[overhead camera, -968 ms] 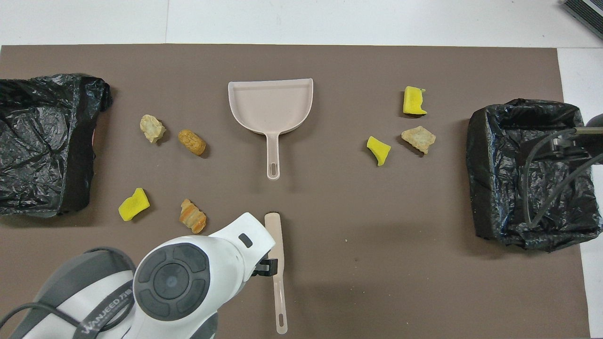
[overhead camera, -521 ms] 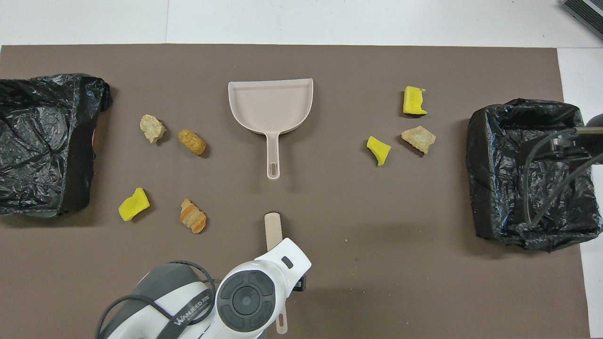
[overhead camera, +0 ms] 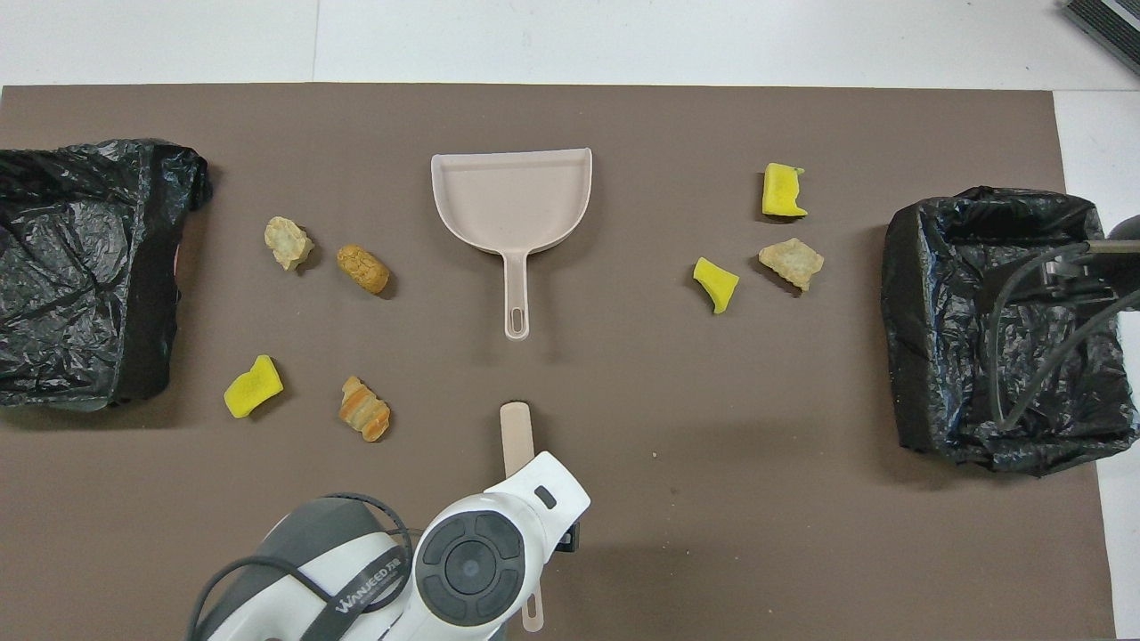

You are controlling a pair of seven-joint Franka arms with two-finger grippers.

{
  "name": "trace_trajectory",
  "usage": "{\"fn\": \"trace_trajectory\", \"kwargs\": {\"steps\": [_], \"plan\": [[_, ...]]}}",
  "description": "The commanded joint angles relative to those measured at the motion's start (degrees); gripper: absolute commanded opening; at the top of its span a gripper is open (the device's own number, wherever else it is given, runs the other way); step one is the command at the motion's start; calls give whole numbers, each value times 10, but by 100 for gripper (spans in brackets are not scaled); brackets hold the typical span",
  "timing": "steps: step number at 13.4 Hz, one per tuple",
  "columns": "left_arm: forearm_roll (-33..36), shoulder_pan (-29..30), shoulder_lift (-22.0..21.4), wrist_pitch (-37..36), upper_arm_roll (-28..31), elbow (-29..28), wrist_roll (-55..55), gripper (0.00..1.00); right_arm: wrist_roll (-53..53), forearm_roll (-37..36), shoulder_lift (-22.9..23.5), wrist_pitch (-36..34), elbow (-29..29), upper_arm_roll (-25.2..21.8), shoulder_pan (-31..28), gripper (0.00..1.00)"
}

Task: Sweep and dump trash in bin
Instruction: 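Reach the left gripper to the beige brush handle and grasp it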

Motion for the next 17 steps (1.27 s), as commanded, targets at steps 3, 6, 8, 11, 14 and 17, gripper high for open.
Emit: {"fn": "trace_trajectory", "kwargs": {"steps": [3,6,8,11,14,17], "plan": [[-6,-23,-24,10,10,-33,-7,100,-17,-1,-14,0,-16,0,-2,100],[-6,-23,-20,8,11,-25,-7,50,-18,-28,-11,-19,-12,1,1,100],[-6,-21,-17,7,12,-19,-5,21,-18,-32,-5,-19,-11,1,4,100],[-5,-15,-17,6,14,0,0,0,-17,-28,26,0,-9,11,23,100],[-4,13,-29,-61,17,30,-2,0,9,-17,51,61,-10,17,50,100],[2,60,-65,-165,17,39,-6,0,72,-9,70,105,-21,18,88,100]]}}
